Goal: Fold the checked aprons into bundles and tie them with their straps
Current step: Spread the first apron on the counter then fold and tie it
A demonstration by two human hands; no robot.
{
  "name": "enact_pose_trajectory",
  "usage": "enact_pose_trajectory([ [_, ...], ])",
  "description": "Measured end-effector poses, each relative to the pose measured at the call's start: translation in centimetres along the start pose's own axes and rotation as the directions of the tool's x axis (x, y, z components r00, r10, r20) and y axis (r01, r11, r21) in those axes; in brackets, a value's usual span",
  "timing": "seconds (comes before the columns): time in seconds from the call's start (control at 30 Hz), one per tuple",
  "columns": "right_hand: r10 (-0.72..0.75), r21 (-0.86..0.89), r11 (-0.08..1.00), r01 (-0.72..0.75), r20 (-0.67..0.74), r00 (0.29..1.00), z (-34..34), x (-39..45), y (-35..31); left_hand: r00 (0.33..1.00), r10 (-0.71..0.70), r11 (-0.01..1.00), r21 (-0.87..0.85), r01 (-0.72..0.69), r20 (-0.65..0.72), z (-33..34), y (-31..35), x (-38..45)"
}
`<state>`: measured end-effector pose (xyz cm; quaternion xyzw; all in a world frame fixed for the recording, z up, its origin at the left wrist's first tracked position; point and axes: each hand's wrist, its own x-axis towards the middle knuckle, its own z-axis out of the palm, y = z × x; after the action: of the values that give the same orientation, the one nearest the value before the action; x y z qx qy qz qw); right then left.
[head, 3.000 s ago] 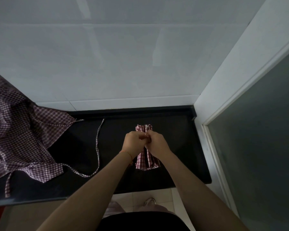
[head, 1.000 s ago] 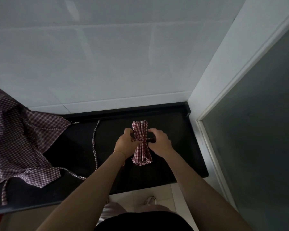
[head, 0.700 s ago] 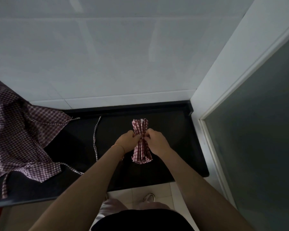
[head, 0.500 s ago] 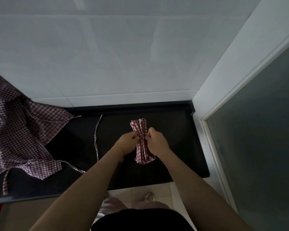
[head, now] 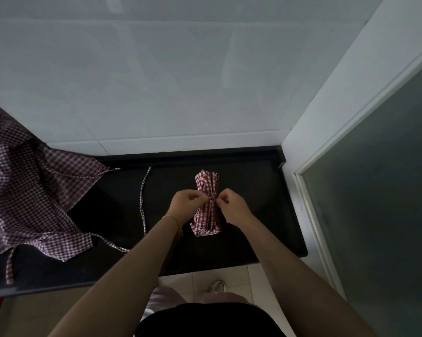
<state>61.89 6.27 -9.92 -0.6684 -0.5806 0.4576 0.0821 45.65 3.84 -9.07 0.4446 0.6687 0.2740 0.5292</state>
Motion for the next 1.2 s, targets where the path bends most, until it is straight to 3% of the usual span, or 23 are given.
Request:
enact_pose_trajectory([
  [0.27,0.003,0.055,0.998,-0.003,-0.001,1.000,0.7,-0.7,-0.1,0.998,-0.066,0.997,-0.032,0.066,0.018,0.4,-0.1,0.0],
  [0.4,-0.022,0.024,0.999,0.021,0.017,1.000,0.3,-0.7,-0.6,0.999,-0.007,0.993,-0.115,0.002,-0.038,0.4,0.1,0.0],
  [0.57,-0.047,0.020,0.999,0.047,0.024,0.999,0.3,-0.9,-1.3,1.000,0.018,0.995,-0.100,-0.017,0.006,0.4,0.5,-0.1],
  [0.77,-0.056,0.004,0.998,0.055,0.079,0.995,-0.6,-1.0,-2.2,0.993,0.047,0.999,-0.010,-0.046,0.106,0.2,1.5,-0.3],
  [0.9,-0.099,-0.061,0.993,0.105,0.099,0.990,-1.4,-0.9,-3.1,0.977,0.126,0.962,0.219,-0.162,0.170,0.1,1.1,0.2],
  [1.07,-0.140,-0.053,0.988,0.148,0.135,0.981,-2.2,-1.3,-4.2,0.975,0.169,0.908,0.362,-0.211,0.144,0.7,0.6,1.0],
  [1.2,-0.226,0.038,0.974,0.224,0.061,0.972,-2.4,-1.2,-4.8,0.986,0.145,0.924,0.345,-0.164,0.081,1.4,0.8,1.2],
])
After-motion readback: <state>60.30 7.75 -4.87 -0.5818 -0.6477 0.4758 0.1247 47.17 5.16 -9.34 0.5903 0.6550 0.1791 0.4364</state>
